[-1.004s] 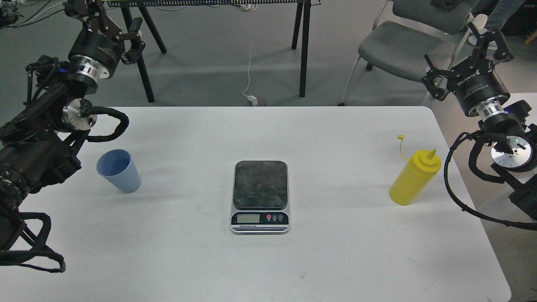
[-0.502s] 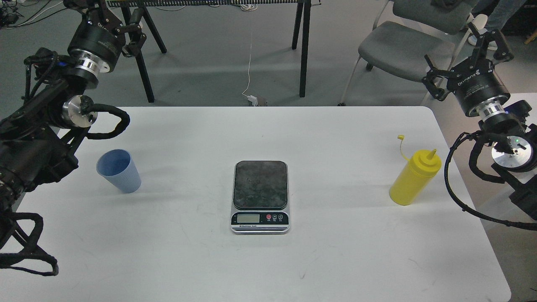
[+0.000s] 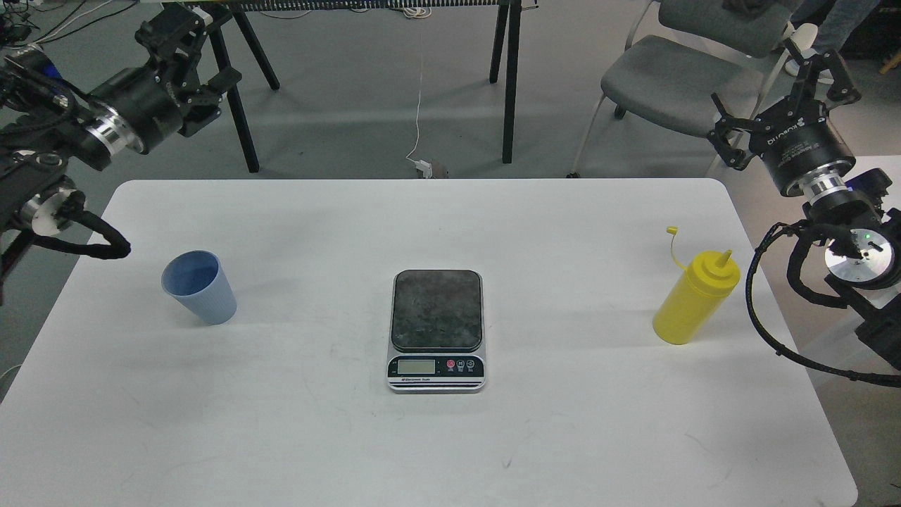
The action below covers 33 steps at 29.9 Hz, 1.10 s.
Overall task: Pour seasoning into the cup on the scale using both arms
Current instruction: 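Move the left gripper down toward the blue cup, then grasp the blue cup with the left gripper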
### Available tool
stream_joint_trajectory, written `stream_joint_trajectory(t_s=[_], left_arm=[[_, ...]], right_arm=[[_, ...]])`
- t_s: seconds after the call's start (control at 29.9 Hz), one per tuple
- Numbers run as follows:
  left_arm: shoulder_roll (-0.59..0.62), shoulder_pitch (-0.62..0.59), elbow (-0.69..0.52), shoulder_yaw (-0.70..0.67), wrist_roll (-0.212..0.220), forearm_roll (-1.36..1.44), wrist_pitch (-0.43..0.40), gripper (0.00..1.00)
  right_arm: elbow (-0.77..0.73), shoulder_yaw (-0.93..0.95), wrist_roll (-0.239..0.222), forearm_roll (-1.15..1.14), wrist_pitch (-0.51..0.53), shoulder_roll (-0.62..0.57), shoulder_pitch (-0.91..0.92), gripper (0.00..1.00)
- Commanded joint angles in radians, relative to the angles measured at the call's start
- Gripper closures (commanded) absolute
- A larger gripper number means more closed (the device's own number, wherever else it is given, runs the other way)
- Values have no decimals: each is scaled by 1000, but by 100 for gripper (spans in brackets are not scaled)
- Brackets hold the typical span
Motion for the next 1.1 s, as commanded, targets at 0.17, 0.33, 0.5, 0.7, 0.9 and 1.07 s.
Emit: stream_joint_trajectory(t_s=[0.17,0.33,0.5,0.7,0.9,1.07], left_arm=[[164,36,-45,18,0,427,-22,1],[163,85,-26,55,0,582,47,1],[138,153,29,174,0,682,240,1],[112,155,35,253,0,671,289,2],[75,161,93,256,0,676,294,3],[55,202,130,280,0,680,311,3]], right_arm=[[2,1,0,-1,0,-3,2,1],[5,1,0,-1,0,-3,2,1],[8,1,0,0,0,-3,2,1],[8,0,0,-1,0,-3,2,1],[8,-2,0,-1,0,-3,2,1],[10,-2,0,-1,0,-4,0,1]])
